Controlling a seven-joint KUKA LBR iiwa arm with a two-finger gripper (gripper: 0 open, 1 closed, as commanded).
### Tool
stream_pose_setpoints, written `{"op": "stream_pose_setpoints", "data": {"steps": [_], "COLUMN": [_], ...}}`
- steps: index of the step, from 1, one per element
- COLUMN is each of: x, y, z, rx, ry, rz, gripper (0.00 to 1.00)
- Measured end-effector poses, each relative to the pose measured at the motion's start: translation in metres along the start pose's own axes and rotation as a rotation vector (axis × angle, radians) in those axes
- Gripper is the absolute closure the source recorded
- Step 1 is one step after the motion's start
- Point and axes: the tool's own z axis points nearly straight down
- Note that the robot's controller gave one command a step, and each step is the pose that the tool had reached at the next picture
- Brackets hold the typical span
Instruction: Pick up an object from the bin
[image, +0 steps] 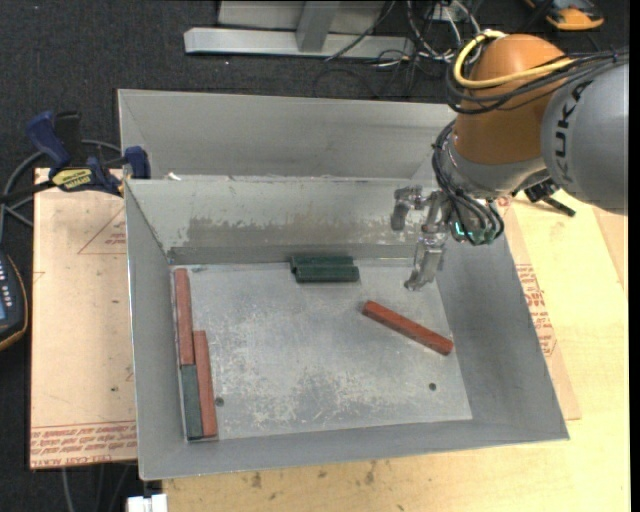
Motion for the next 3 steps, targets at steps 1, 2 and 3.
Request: {"op": "stream_pose_setpoints", "data": {"steps": [1,2,3], "x": [0.052,0.049,0.061], "y": [-0.013,-0.013,-0.017], "z": [0.132,0.126,-0.027], "rx": [-0.001,0.001,0.002], "ry": [0.002,-0.007,-0.017], "rz": [0.036,0.035,-0.012], "gripper": [0.00,1.00,1.00]}}
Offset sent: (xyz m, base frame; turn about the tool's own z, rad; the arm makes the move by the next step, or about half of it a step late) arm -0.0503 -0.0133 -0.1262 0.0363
